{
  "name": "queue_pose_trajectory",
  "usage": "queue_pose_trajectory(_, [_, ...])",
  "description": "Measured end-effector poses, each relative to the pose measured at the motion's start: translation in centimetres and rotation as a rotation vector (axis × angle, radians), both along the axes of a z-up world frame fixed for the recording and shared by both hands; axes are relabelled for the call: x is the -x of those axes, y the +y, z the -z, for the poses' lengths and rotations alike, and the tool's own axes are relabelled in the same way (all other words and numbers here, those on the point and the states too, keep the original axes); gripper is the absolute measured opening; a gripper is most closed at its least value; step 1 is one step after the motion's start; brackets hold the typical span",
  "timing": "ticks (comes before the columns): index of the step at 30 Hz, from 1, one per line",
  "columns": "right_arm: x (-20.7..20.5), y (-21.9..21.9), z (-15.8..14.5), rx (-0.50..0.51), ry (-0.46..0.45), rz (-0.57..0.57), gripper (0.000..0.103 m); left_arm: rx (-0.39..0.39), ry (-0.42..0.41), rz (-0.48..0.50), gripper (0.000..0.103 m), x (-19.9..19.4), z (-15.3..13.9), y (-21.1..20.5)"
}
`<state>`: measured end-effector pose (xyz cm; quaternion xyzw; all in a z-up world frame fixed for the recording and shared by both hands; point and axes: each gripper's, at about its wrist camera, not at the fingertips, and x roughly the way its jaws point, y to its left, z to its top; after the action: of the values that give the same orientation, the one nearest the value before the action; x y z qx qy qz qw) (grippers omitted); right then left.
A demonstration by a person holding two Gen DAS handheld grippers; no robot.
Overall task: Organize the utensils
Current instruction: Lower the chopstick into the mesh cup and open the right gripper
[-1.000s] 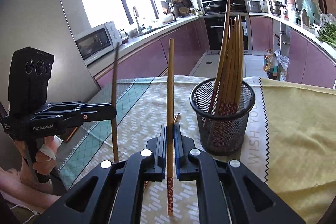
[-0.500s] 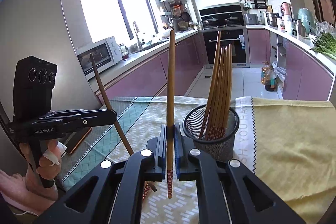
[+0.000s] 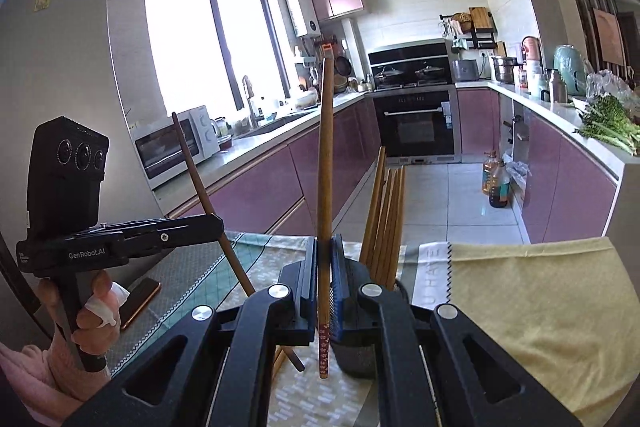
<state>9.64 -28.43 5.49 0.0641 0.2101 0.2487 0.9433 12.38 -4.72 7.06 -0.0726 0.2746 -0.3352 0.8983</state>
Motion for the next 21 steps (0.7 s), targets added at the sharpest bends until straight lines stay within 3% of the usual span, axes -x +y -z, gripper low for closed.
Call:
queue_pose_trajectory(12, [-1.7, -0.4, -1.4, -0.016, -0.045, 0.030, 0.006, -0.003, -0.069, -0.021, 0.007, -1.7, -2.4, -1.5])
queue_pose_trajectory(21, [-3.4, -0.6, -0.8, -0.045, -0.041, 0.057, 0.006, -0.053, -0.097, -0.052, 0.007, -2.2, -2.0, -2.5])
